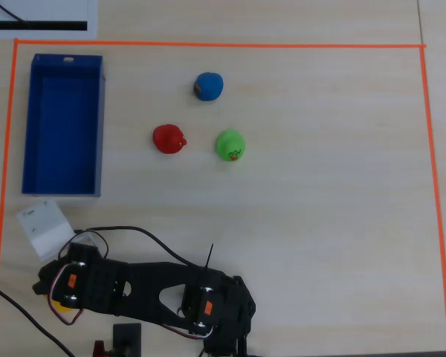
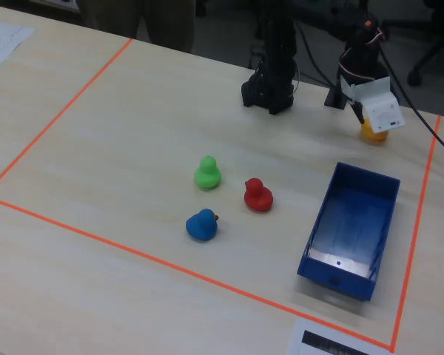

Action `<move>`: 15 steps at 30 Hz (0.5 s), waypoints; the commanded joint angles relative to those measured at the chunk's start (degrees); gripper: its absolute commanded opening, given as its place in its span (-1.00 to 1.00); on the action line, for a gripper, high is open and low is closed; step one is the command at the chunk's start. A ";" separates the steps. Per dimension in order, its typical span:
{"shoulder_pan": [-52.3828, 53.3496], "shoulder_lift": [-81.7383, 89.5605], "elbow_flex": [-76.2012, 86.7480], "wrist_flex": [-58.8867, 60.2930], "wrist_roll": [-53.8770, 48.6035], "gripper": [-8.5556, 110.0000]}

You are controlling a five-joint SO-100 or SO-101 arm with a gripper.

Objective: Grasp yellow duck and put it into box.

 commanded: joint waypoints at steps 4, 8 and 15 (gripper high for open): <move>0.09 4.83 5.89 -4.31 0.26 -0.26; -0.44 6.68 7.65 -3.69 1.23 -0.26; -2.55 8.53 7.65 -0.88 3.60 -0.26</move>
